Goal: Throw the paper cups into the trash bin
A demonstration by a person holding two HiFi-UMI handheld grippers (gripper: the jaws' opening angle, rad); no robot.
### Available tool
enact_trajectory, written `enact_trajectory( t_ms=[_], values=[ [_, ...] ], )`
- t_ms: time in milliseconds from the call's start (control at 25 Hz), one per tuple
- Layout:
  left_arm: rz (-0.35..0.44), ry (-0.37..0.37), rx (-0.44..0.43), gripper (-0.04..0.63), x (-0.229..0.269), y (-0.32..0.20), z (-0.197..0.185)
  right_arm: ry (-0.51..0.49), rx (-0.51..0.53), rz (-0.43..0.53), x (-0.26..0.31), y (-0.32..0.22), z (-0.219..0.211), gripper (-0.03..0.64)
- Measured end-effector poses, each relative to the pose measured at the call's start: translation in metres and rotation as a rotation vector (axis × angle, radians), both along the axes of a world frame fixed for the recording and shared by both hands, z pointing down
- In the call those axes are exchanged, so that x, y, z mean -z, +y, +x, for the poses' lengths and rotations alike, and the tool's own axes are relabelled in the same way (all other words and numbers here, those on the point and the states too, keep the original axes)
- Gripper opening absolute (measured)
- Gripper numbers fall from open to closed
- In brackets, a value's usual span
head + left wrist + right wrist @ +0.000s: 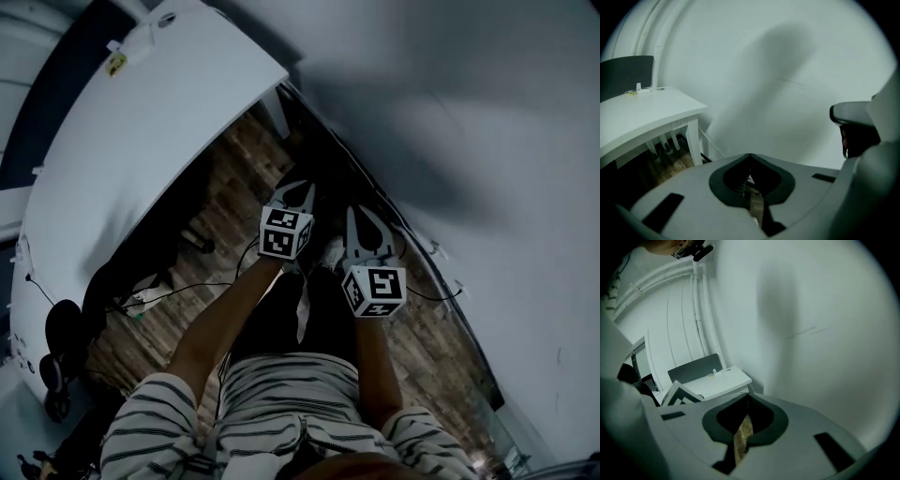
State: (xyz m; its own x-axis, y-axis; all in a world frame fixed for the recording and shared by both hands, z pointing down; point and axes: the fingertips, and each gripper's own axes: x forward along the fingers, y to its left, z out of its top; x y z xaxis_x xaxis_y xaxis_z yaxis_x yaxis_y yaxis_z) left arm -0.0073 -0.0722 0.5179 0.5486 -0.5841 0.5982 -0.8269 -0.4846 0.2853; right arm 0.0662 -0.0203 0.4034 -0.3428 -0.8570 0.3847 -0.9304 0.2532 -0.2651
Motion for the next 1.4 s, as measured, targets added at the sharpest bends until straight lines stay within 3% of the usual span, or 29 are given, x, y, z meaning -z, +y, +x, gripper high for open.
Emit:
enact_trajectory(
  t_ms=[640,1400],
  values=[
    [0.27,0.107,0.078,0.023,0.179,0.017,-0.039,0.019,0.124,0.139,0.109,-0.004,-0.037,0.018],
    [0.507,0.152,0.143,0.023,0.3,0.047,-0.067,0.024,0.204,0.301,0.196,-0.005,-0.061,0.017]
  ],
)
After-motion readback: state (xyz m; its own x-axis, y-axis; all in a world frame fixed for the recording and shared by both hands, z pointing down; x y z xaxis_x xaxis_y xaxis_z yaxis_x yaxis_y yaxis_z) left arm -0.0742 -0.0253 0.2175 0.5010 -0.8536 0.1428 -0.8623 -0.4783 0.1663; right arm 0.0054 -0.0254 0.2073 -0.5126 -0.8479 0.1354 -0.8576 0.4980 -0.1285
